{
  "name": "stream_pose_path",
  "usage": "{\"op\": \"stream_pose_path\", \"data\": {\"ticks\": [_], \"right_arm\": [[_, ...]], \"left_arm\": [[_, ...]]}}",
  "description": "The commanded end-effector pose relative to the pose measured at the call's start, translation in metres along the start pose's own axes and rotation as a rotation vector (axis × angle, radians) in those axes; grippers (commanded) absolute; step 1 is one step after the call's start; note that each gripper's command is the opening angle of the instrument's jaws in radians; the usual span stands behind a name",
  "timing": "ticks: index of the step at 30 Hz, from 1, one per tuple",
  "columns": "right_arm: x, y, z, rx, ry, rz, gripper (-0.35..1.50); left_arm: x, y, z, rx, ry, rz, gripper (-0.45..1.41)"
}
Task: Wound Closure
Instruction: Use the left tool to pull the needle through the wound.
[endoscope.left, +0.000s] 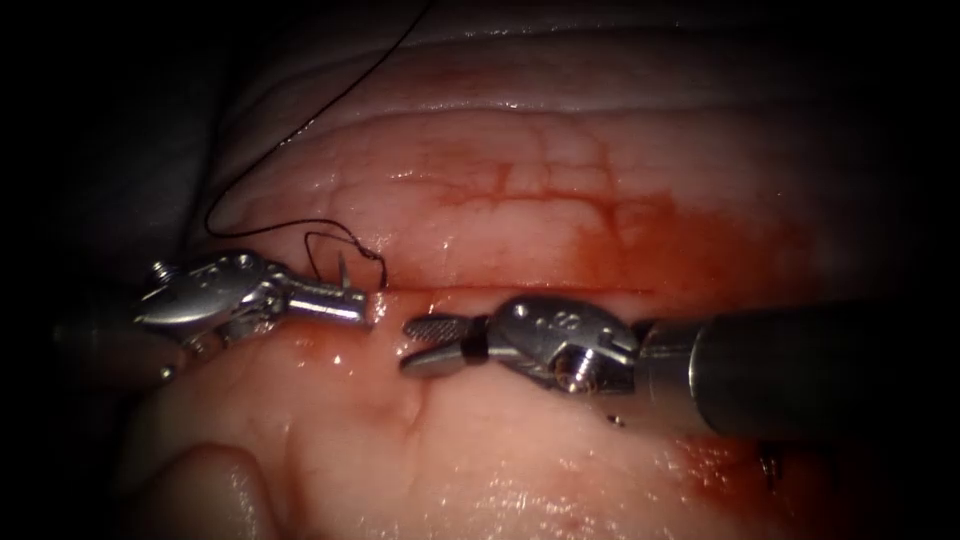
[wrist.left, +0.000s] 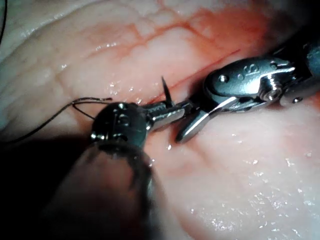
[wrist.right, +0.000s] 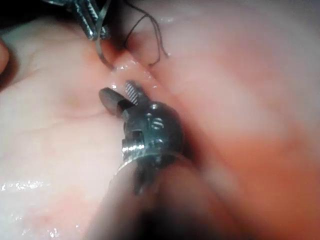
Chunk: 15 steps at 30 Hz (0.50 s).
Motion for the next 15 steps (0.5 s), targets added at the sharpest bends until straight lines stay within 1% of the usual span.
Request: {"op": "stream_pose_path", "data": {"ticks": [1,5,6,10,15], "right_arm": [[-0.0015,0.0007,0.0016,-0.023,-0.025,-0.011,0.22],[-0.0029,0.002,0.0022,-0.06,-0.036,-0.024,0.22],[-0.003,0.0022,0.0022,-0.064,-0.042,-0.025,0.22],[-0.0033,0.0028,0.0021,-0.068,-0.049,-0.027,0.2],[-0.0032,0.0024,0.0021,-0.067,-0.049,-0.027,0.2]], "left_arm": [[-0.0003,-0.0004,0.0004,-0.016,0.013,-0.038,-0.45],[0.0005,-0.0001,-0.0005,-0.083,0.062,-0.165,-0.45],[0.0008,0.0001,-0.0009,-0.11,0.077,-0.19,-0.45],[0.0023,0.0012,-0.0018,-0.162,0.107,-0.226,-0.45],[0.0049,0.0034,-0.0028,-0.196,0.121,-0.257,-0.45]]}}
